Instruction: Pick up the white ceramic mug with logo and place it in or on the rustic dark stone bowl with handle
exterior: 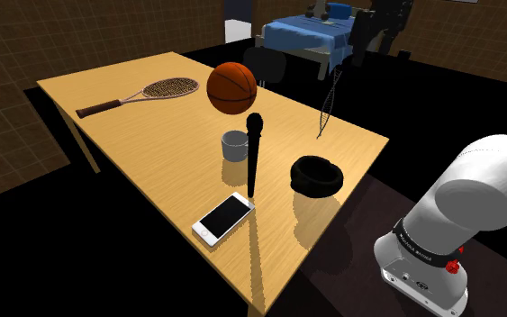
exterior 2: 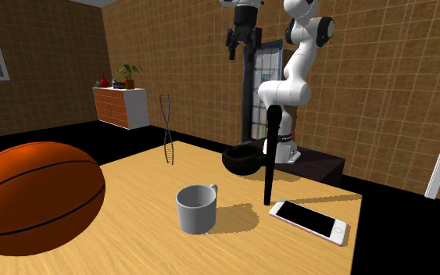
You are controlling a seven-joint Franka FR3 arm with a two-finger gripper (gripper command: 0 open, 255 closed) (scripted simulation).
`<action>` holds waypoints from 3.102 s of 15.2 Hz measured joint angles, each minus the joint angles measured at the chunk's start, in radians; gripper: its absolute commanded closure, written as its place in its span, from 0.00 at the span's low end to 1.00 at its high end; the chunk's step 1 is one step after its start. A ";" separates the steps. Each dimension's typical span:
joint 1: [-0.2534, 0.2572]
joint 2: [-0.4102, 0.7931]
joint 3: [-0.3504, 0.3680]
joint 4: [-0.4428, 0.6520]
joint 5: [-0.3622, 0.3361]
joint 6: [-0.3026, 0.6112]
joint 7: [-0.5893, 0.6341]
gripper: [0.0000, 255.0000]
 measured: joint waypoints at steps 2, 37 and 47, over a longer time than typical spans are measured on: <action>0.001 0.014 0.005 0.001 0.004 0.011 0.007 0.00; 0.083 1.170 0.179 0.423 -0.049 0.663 0.388 0.00; 0.113 1.347 0.164 0.525 -0.083 0.730 0.421 0.00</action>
